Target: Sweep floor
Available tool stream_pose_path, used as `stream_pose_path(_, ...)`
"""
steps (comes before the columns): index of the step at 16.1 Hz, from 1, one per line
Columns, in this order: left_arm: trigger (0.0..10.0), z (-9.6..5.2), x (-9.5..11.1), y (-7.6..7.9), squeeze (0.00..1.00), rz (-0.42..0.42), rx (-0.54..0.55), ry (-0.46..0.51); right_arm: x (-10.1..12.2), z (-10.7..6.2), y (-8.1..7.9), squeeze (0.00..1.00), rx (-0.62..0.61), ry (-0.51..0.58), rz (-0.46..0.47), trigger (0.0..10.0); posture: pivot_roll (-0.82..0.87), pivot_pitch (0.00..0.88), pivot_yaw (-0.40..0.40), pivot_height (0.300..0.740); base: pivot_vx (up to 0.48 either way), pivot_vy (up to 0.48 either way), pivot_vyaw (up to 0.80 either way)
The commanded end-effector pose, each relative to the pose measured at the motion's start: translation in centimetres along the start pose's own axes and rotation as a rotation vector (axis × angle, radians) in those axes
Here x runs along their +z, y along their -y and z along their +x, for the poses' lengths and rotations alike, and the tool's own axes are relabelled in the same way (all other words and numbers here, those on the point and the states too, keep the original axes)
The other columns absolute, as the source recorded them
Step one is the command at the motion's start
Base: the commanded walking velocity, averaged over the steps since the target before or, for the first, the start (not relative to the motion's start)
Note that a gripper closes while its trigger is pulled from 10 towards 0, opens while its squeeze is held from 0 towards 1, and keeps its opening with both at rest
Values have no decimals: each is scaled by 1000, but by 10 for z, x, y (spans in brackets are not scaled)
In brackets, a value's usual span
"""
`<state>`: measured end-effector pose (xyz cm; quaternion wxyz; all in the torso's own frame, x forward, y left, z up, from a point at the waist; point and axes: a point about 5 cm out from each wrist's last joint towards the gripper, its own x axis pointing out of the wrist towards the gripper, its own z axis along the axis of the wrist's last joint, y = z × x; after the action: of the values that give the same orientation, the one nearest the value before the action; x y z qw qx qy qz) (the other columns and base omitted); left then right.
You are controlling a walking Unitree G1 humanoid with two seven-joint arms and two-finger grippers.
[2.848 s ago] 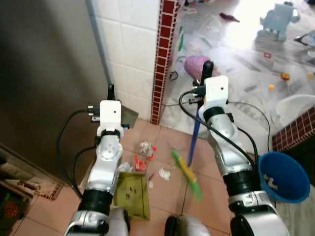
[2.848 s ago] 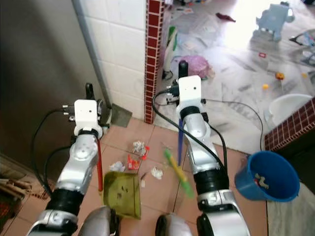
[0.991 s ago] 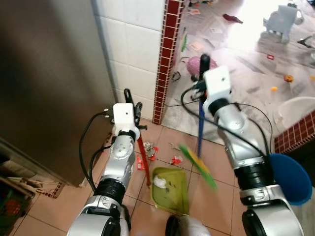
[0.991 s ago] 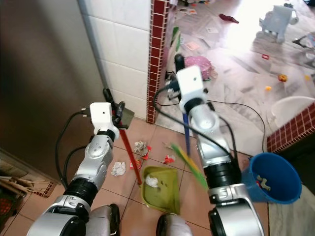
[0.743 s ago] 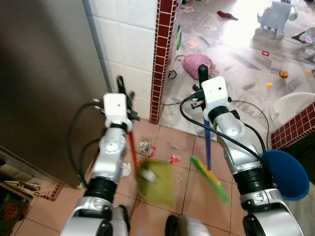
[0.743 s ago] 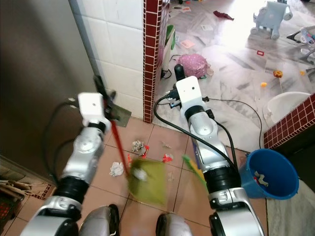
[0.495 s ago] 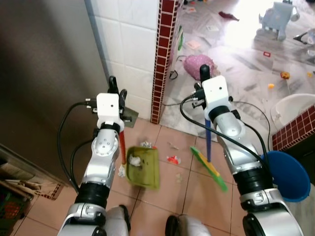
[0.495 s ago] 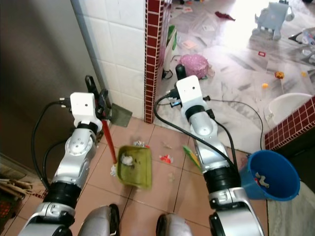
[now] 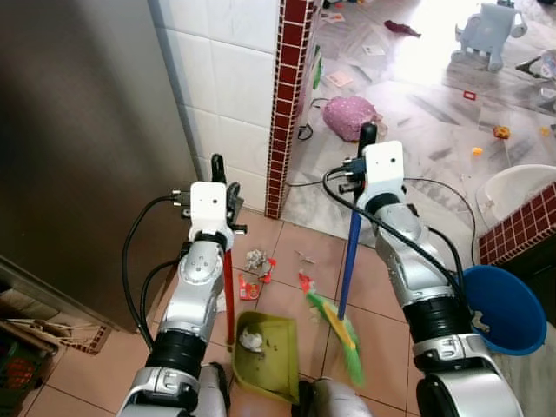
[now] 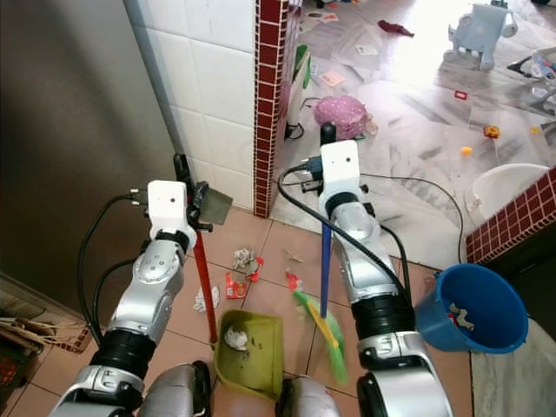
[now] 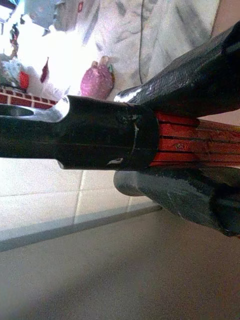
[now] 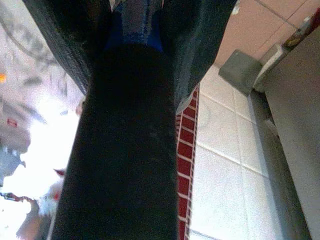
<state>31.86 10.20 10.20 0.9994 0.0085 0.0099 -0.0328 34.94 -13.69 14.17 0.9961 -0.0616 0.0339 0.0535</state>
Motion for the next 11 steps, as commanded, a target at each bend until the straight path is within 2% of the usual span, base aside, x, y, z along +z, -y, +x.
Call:
stream_pose_path(1,10000,2,20,0,0,8,4,85,1,3,3,0,-33,-34,103,10000,-43,96,-64,740,0,0,0)
stream_pose_path(3,10000,-1,11,-7,0,46,33,48,1,5,-5,0,-46,-77,187,10000,-46,107,-66,740,0,0,0)
stream_pose_path(6,10000,-3,0,-20,0,97,128,15,10,8,-15,0,-24,-70,179,10000,-53,112,-62,740,0,0,0)
stream_pose_path(8,10000,-2,-1,-19,0,81,130,7,10,8,-17,0,-17,-76,192,10000,-47,108,-61,740,0,0,0)
stream_pose_path(11,10000,1,-7,-12,0,105,98,-39,6,7,-15,0,-38,-102,207,10000,-45,103,-60,740,0,0,0)
